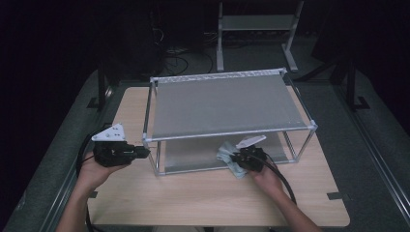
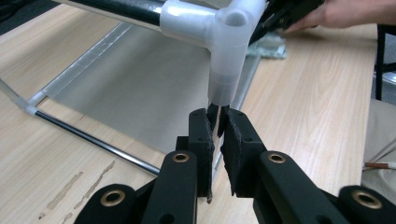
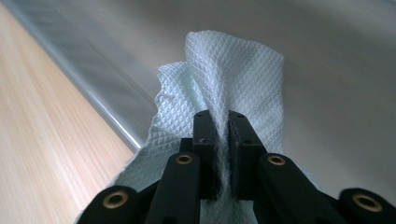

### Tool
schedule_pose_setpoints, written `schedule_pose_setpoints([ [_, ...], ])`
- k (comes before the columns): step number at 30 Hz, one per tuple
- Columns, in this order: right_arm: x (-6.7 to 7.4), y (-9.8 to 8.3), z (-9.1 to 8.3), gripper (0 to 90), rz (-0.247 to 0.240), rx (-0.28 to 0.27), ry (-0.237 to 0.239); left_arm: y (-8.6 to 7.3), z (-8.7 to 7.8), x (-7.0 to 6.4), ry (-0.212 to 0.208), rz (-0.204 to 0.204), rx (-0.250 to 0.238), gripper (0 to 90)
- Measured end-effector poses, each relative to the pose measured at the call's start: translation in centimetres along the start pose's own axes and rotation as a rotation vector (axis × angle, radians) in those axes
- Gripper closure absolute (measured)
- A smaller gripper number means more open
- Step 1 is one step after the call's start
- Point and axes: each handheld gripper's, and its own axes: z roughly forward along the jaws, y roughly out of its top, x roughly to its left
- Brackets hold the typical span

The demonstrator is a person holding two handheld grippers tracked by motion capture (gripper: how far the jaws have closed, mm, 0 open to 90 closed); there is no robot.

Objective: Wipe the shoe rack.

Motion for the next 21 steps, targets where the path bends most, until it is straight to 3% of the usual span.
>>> schedule_pose_setpoints([
  [3,-0.7,-1.0,-1.0,82.4,0.036,0.003,-0.008,-0.1,0.1,-0.4,-0.002,0.009,-0.010,81.6],
  [6,-0.6,-1.1,-1.2,82.3,0.005,0.004,-0.007,-0.1,-0.1,-0.8,-0.001,0.027,0.001,81.6],
  [11,-1.7,-2.3,-2.5,82.3,0.029,0.013,-0.032,-0.2,-0.1,-1.2,-0.013,0.041,-0.005,81.6],
  [12,-1.6,-2.5,-2.7,82.3,0.059,0.025,-0.035,-0.2,-0.1,-1.2,-0.014,0.041,-0.008,81.6],
  [15,-1.6,-2.4,-2.6,82.2,0.033,0.006,-0.032,-0.3,-0.1,-1.2,-0.014,0.043,-0.016,81.6],
  [16,-1.6,-2.5,-2.6,82.2,0.056,0.016,-0.028,-0.3,-0.1,-1.2,-0.018,0.046,-0.009,81.7],
  [18,-2.0,-2.7,-2.9,82.2,0.059,0.009,-0.016,-0.2,-0.2,-1.3,-0.010,0.051,0.002,81.7],
  [21,-2.9,-3.6,-3.9,82.2,0.066,0.017,-0.043,-0.3,-0.2,-1.4,-0.008,0.048,-0.008,81.6],
])
